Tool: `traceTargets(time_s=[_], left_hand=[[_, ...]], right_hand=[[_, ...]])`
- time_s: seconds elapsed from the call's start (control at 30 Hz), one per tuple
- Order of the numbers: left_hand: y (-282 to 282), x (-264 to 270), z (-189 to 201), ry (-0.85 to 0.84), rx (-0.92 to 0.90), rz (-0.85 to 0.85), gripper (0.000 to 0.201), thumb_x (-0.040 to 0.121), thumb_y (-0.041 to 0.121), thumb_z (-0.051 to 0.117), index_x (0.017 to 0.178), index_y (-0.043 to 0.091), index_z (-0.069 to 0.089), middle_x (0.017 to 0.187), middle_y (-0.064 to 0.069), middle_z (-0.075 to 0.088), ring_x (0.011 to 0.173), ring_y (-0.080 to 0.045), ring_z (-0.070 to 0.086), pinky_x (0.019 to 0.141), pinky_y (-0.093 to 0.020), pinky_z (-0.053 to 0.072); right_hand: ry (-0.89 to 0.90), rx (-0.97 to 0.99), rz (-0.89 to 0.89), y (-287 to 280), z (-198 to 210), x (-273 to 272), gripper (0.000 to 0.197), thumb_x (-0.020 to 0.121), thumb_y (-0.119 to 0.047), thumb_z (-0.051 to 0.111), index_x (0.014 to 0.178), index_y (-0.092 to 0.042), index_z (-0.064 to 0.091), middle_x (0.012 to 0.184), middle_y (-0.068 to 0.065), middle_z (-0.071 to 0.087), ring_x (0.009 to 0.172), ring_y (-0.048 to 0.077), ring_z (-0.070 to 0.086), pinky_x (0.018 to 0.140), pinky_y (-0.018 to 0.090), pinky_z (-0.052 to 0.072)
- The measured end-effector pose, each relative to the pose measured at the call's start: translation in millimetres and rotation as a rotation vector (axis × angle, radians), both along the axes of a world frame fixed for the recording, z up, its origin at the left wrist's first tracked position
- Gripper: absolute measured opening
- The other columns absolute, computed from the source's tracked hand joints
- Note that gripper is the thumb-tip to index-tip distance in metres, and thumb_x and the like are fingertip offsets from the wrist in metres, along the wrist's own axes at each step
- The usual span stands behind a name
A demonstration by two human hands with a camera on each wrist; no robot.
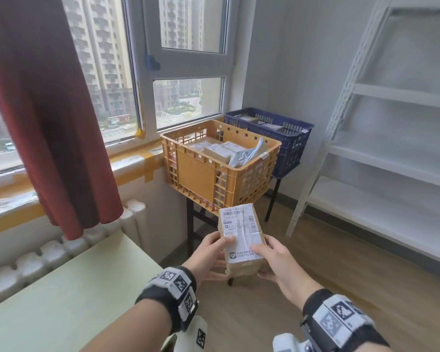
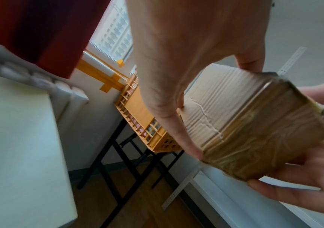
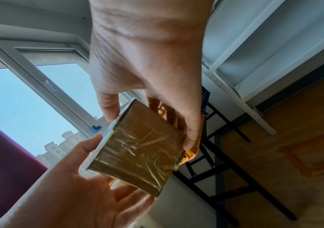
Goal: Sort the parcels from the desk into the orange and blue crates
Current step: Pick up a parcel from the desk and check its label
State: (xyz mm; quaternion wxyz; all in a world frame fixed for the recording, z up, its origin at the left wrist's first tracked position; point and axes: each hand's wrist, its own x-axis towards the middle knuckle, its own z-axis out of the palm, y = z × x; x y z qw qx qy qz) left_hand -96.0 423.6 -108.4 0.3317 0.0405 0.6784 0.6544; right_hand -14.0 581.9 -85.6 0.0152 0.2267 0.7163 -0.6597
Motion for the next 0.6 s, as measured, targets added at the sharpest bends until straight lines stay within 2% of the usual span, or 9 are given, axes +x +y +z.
traceTargets(time_s=[0.17,0.3,0.47,0.6], left_hand=[[55,-45,3,0.021,0.005,-0.021,0.061,0.089,0.047,0.061,0.141,0.03,0.034,0.115,-0.003,0.066,0.102,-0.024,0.067,0.086,-0.05,0.056],[97,-85,11,0.064,-0.004,-0.037,0.044,0.092,0.047,0.055,0.13,0.033,0.036,0.112,0.002,0.064,0.099,-0.021,0.064,0.086,-0.046,0.055],[150,-146,20,0.072,-0.018,-0.068,0.063,0.089,0.051,0.057,0.141,0.029,0.03,0.117,0.0,0.063,0.101,-0.021,0.065,0.076,-0.04,0.057],[198,-190,21,0.094,-0.019,-0.102,0.067,0.086,0.055,0.06,0.142,0.031,0.033,0.115,0.001,0.066,0.099,-0.021,0.068,0.077,-0.043,0.058]], right_hand=[[0.029,0.012,-0.051,50,4,-37,0.032,0.095,-0.031,0.061,0.127,-0.033,0.056,0.109,-0.005,0.073,0.104,0.017,0.066,0.099,0.048,0.049],[0.043,0.0,-0.061,89,7,-79,0.031,0.095,-0.033,0.061,0.126,-0.034,0.056,0.11,-0.006,0.072,0.105,0.015,0.064,0.098,0.049,0.05],[0.043,0.001,-0.085,139,15,-133,0.033,0.096,-0.036,0.06,0.128,-0.034,0.054,0.114,-0.004,0.07,0.108,0.015,0.062,0.097,0.047,0.051],[0.05,0.005,-0.125,183,22,-168,0.032,0.096,-0.037,0.06,0.127,-0.035,0.055,0.114,-0.005,0.07,0.109,0.015,0.062,0.099,0.049,0.05]])
